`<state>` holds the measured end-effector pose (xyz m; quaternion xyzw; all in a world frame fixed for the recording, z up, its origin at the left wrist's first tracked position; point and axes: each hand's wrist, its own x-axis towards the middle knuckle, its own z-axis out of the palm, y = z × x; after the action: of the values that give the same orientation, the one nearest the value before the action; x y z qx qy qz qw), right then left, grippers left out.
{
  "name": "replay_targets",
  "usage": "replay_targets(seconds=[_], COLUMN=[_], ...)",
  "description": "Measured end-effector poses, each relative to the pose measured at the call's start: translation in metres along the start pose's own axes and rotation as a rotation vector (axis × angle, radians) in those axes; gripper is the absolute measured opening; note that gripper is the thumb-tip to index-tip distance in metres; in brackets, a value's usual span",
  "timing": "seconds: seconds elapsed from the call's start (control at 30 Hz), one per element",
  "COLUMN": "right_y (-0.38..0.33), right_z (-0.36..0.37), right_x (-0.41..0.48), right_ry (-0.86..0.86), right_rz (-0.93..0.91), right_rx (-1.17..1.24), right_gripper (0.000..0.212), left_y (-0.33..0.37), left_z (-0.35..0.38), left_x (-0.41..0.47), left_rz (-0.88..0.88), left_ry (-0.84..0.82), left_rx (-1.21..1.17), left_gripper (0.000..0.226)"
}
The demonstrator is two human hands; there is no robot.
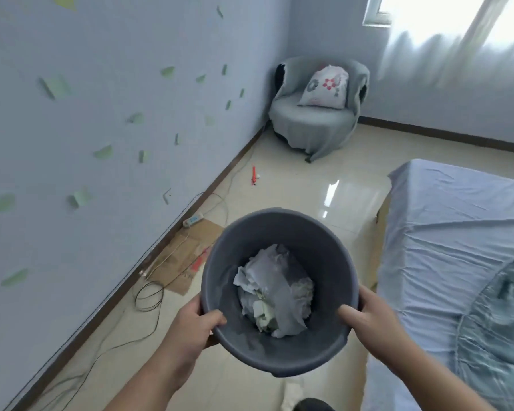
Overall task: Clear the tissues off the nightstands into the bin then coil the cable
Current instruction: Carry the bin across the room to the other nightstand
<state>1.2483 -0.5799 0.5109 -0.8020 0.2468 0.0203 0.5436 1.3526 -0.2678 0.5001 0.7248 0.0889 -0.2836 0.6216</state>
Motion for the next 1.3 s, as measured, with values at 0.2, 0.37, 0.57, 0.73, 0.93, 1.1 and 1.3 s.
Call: replay_targets(seconds=[0.2, 0.37, 0.57, 0.73, 0.93, 1.1, 1.3], right_y=[0.025, 0.022, -0.007, -0.012, -0.027, -0.051, -0.042], right_z=[-0.057, -0.116, -0.194, -0.229, -0.278, -0.337, -0.409], right_x=[0.082, 0.187, 0.319, 0.417, 0.557, 0.651, 0.747], right_ry=[0.252, 0.297, 0.337, 0.390, 0.443, 0.537, 0.666], right_rz=[0.135, 0.163, 0.158, 0.194, 0.256, 0.303, 0.394], right_rx=[0.163, 0.222, 0.221, 0.256, 0.233, 0.204, 0.313], right_gripper=[0.017, 0.025, 0.010, 0.011, 0.008, 0.012, 0.024], left_y=[0.081, 0.154, 0.235, 0.291, 0.371, 0.454, 0.530], left_z=[0.083, 0.152, 0.220, 0.271, 0.338, 0.403, 0.513], left_x=[0.130, 0.234, 0.347, 0.456, 0.602, 0.709, 0.809], left_rz=[0.020, 0.008, 0.051, 0.056, 0.054, 0.059, 0.054], left_ry=[-0.236, -0.302, -0.320, -0.375, -0.480, -0.588, -0.700], left_rx=[0.133, 0.167, 0.177, 0.202, 0.236, 0.299, 0.362], left_gripper=[0.047, 0.047, 0.050, 0.047, 0.039, 0.043, 0.043])
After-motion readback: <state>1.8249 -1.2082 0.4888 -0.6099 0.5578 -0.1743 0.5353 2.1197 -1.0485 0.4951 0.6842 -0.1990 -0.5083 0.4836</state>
